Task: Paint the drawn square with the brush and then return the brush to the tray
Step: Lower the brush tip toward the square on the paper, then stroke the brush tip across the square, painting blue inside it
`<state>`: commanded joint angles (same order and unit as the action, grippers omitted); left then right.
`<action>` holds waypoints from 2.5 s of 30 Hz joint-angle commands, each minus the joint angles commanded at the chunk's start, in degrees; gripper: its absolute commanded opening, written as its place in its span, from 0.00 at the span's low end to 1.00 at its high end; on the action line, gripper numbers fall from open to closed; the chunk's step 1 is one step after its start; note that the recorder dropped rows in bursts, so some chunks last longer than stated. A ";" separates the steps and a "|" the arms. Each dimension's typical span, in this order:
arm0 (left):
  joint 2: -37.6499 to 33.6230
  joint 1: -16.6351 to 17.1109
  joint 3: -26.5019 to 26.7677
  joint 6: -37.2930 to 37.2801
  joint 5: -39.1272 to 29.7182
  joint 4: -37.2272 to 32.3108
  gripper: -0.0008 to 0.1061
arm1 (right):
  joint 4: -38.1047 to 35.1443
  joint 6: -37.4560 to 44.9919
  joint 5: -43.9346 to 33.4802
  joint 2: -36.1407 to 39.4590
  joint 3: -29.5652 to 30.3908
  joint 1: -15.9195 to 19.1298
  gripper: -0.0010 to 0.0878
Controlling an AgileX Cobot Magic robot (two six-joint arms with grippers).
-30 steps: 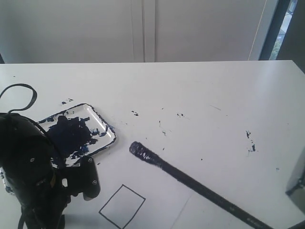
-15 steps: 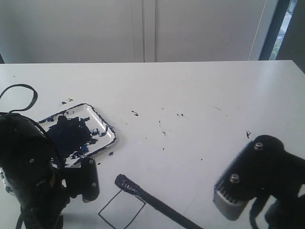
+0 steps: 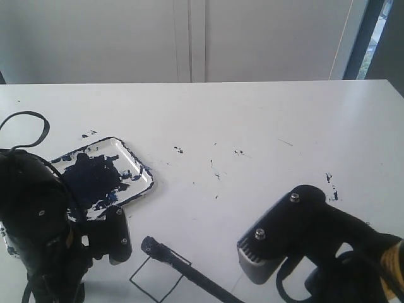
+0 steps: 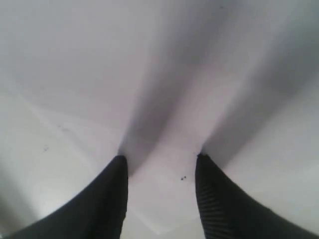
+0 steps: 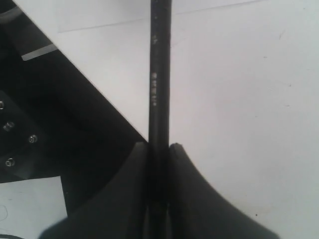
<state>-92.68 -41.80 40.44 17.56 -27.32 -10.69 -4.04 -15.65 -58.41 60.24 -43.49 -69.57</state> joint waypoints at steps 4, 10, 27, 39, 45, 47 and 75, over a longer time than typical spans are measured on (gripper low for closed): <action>0.00 0.00 0.00 0.00 2.11 -1.86 0.46 | 0.00 0.00 0.97 1.04 0.00 0.00 0.01; 0.00 0.00 0.00 -3.67 2.93 -5.49 0.46 | 0.73 -0.38 1.91 1.08 0.00 0.00 0.01; 0.00 1.76 0.00 -7.11 6.89 -10.06 0.46 | 2.73 -1.07 2.92 1.08 0.00 0.00 0.01; 0.00 1.76 0.00 -7.11 6.57 -10.56 0.46 | 7.74 -1.07 1.69 2.76 0.00 0.00 0.01; 0.00 1.76 0.00 -7.11 6.46 -10.56 0.46 | 11.45 -1.07 3.57 7.96 -2.00 0.00 0.01; 0.00 1.76 0.00 -7.11 6.46 -10.56 0.46 | 12.94 -1.07 3.29 9.31 -2.64 0.00 0.01; 0.00 1.76 0.00 -7.11 6.33 -10.56 0.46 | 12.74 0.06 4.31 12.95 -2.70 0.00 0.01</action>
<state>-92.68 -40.04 40.44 10.44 -20.98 -21.25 8.70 -15.59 -54.10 73.20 -46.19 -69.57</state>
